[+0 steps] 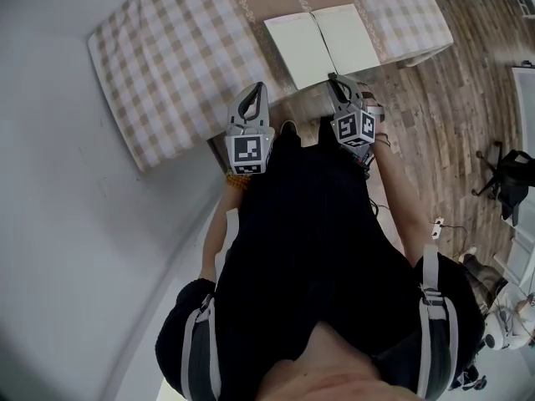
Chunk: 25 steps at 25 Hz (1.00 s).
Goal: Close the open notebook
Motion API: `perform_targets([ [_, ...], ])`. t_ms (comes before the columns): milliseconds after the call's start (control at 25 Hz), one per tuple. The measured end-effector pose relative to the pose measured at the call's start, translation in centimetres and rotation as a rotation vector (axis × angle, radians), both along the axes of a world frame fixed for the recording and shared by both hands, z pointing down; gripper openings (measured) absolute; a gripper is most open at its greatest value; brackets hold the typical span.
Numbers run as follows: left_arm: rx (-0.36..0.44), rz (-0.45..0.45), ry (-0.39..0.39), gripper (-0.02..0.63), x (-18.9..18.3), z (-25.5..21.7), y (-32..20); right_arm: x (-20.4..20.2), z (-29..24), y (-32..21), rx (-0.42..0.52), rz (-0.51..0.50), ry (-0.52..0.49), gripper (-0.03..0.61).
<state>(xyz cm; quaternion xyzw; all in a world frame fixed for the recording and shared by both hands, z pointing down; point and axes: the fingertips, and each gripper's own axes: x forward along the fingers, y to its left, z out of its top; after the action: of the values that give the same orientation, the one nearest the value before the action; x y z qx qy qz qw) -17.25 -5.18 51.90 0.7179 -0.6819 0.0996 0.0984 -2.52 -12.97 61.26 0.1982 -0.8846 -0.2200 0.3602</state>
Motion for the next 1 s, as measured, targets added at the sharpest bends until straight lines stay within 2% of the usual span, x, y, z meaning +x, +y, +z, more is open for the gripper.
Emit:
perform_targets([
  [560, -0.012, 0.025, -0.01, -0.002, 0.8, 0.3, -0.5, 0.7, -0.7, -0.5, -0.154, 0.08, -0.143, 0.018],
  [800, -0.017, 0.034, -0.009, -0.002, 1.1, 0.5, -0.6, 1.3, -0.8, -0.9, -0.249, 0.157, -0.265, 0.015],
  [1000, -0.028, 0.04, -0.013, -0.002, 1.2, 0.7, -0.7, 1.6, -1.0, -1.2, -0.292, 0.19, -0.312, 0.014],
])
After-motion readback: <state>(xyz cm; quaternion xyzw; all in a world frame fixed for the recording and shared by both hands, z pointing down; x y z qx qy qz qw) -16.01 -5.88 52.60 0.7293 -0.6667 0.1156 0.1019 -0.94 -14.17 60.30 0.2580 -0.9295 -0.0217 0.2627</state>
